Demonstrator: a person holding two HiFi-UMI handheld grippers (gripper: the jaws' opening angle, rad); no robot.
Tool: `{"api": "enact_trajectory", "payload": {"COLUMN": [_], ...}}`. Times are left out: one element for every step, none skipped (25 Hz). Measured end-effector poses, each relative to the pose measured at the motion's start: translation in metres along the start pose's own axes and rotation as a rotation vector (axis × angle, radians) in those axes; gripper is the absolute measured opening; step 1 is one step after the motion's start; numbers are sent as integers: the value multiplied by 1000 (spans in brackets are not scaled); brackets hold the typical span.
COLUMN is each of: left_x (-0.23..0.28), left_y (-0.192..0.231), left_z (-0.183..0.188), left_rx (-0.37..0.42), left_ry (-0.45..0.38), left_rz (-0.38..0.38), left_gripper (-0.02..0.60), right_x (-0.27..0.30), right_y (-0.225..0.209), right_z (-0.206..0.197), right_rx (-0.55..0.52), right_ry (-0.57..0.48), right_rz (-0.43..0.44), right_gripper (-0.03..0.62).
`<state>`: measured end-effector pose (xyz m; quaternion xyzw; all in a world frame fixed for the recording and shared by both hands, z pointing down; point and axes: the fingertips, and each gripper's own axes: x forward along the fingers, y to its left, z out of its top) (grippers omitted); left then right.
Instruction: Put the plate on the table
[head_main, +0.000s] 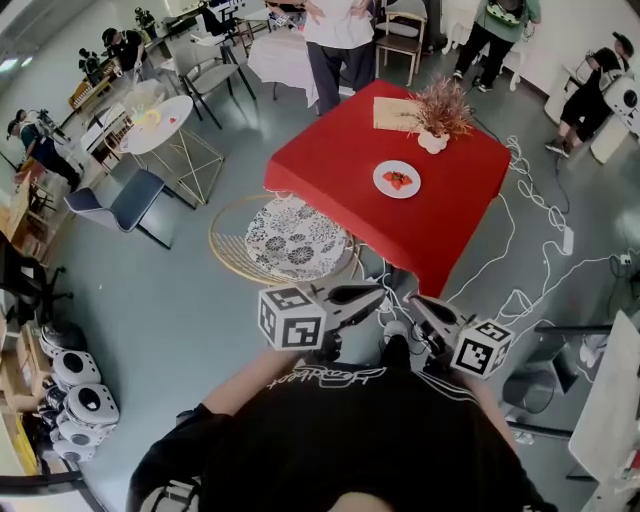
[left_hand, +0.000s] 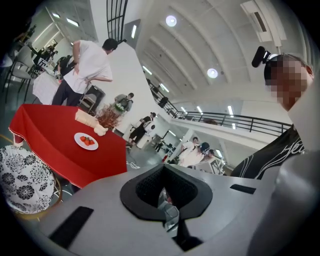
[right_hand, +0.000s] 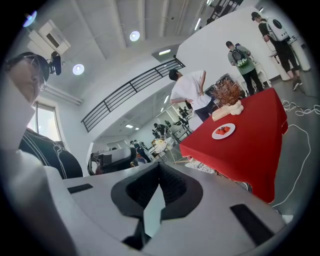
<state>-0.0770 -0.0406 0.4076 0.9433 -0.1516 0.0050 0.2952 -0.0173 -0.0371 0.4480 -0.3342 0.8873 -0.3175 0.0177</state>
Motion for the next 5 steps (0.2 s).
{"api": "enact_trajectory", "payload": {"left_x": [0,-1,-1,-2,-2], "left_y": [1,1,2,3,3], "left_z": [0,1,2,3,3], "left_rx": [-9,-17,-24,-29,-33], "left_ry": [-6,-12,-17,-21,-25], "left_rz": [-1,-2,-4,-6,-8], "left_gripper": [8,8,8,8,8], "right_x": [0,1,2,2,3], "right_y": [0,0,1,1,2], "right_z": [0,0,0,0,1], "right_rx": [-1,-3,-5,-7,-9], "right_ry": [2,4,6,8,9], "right_rz": [0,0,2,3,5], "right_gripper": [8,8,8,8,8]}}
